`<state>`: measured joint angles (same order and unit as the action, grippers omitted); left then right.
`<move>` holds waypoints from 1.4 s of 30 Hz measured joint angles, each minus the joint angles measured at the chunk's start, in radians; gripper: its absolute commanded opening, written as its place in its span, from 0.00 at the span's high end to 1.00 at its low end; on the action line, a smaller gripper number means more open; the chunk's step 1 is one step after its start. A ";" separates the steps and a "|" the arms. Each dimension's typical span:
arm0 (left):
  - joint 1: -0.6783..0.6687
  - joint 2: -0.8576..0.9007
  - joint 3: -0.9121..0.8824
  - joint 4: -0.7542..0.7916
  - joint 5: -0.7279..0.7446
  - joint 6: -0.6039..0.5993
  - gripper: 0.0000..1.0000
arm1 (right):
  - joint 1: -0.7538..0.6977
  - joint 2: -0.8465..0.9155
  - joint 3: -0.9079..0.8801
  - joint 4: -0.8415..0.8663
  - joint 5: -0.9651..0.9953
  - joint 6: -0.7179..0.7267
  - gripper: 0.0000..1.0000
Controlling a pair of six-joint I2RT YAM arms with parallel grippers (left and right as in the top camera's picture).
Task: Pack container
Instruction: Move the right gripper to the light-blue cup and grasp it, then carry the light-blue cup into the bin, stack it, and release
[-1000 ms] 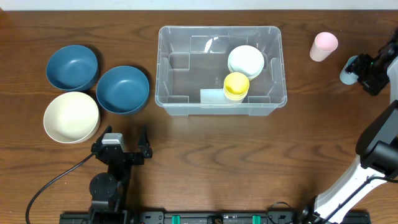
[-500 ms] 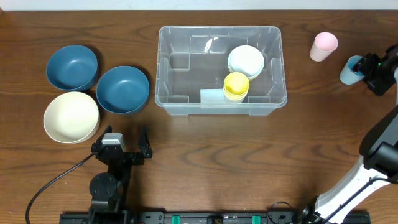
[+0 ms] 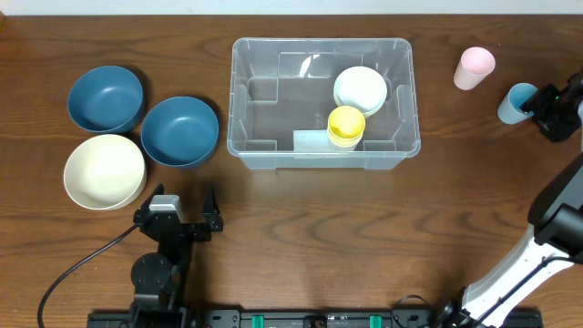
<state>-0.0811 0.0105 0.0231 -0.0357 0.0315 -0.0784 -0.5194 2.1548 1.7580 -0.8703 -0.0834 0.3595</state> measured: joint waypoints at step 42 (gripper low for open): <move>0.000 0.000 0.000 0.000 0.000 0.000 0.02 | 0.568 -0.478 0.009 -0.093 -0.207 0.049 0.97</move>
<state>-0.0811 0.0105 0.0231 -0.0357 0.0315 -0.0784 0.0490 1.6768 1.7672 -0.9634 -0.2901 0.4088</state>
